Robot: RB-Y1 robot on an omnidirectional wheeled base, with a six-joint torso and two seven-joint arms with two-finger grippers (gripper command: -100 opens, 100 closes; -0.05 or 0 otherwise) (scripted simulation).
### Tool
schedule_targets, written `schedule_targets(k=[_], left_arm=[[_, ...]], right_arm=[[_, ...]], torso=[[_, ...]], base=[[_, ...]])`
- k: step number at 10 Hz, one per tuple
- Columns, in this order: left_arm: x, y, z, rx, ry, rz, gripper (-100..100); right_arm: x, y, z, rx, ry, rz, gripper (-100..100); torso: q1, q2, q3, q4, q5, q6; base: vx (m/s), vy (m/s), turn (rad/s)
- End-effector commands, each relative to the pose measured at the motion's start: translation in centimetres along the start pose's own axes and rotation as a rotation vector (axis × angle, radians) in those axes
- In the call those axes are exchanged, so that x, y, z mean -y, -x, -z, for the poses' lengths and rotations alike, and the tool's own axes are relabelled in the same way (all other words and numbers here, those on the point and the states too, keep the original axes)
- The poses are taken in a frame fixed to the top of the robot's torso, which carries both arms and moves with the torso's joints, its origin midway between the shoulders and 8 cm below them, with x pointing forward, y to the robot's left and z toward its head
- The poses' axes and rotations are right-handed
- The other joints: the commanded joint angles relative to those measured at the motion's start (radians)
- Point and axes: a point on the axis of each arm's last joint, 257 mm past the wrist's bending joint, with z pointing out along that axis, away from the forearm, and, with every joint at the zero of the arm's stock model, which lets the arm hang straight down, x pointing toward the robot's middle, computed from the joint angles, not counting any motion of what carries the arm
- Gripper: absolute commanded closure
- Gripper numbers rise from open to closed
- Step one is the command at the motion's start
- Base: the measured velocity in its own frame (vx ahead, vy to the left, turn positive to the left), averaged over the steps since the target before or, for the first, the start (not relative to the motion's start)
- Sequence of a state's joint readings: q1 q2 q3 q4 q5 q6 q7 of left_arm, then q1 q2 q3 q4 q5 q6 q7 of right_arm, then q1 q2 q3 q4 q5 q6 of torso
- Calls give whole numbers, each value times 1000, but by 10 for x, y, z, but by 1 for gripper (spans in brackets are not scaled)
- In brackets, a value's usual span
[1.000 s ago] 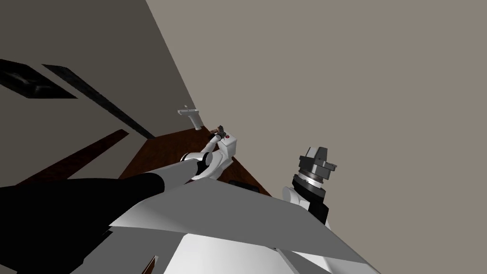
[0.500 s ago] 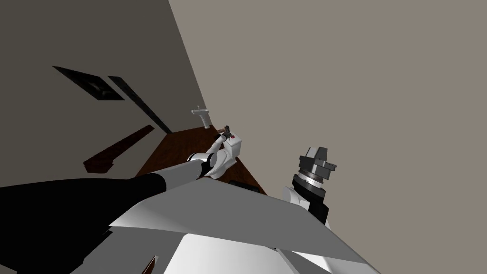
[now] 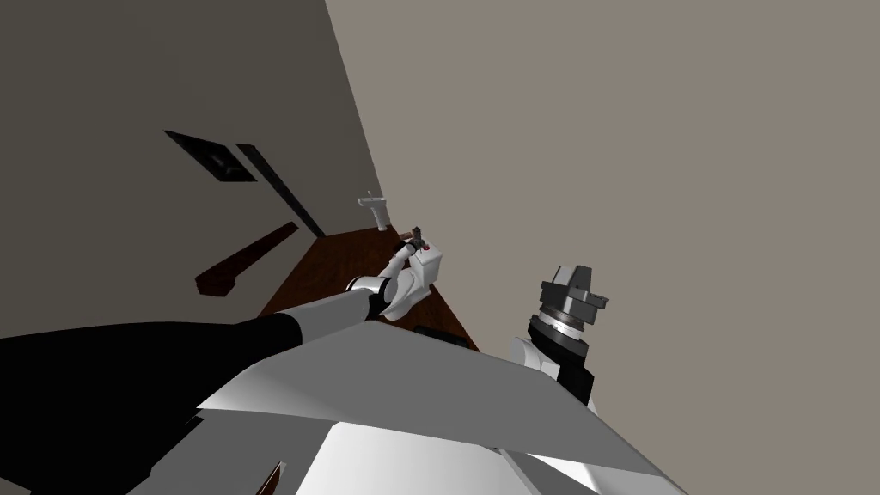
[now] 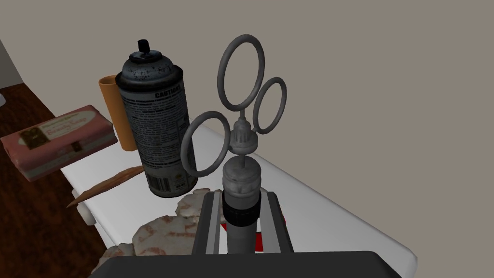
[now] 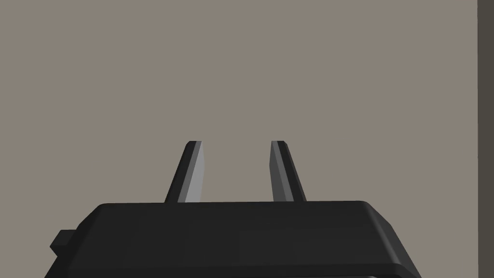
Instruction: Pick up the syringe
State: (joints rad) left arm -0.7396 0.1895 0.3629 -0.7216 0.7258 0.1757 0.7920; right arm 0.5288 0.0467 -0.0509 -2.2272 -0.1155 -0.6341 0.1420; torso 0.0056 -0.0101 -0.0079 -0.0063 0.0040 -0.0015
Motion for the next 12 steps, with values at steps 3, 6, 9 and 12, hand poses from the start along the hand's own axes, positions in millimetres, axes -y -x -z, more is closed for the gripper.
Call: schedule_targets(k=[3, 6, 9, 12], left_arm=[[-68, -4, 1, -10, 83, -20, 100], [-106, -9, 3, -17, 133, -33, 100], [-143, -20, 7, -35, 180, -50, 100], [-143, -19, 7, -31, 181, -49, 0]], right_arm=[[0, 0, 0, 0, 0, 0, 0], [0, 0, 0, 0, 0, 0, 0], [0, 0, 0, 0, 0, 0, 0], [0, 0, 0, 0, 0, 0, 0]], torso=[[0, 0, 0, -1, 0, 0], [-1, 2, 1, 0, 0, 1], [-1, 2, 1, 0, 0, 2], [0, 4, 2, 0, 1, 2]], base=[[55, -2, 300], [32, 2, 162], [30, -4, 167], [0, 1, -15]])
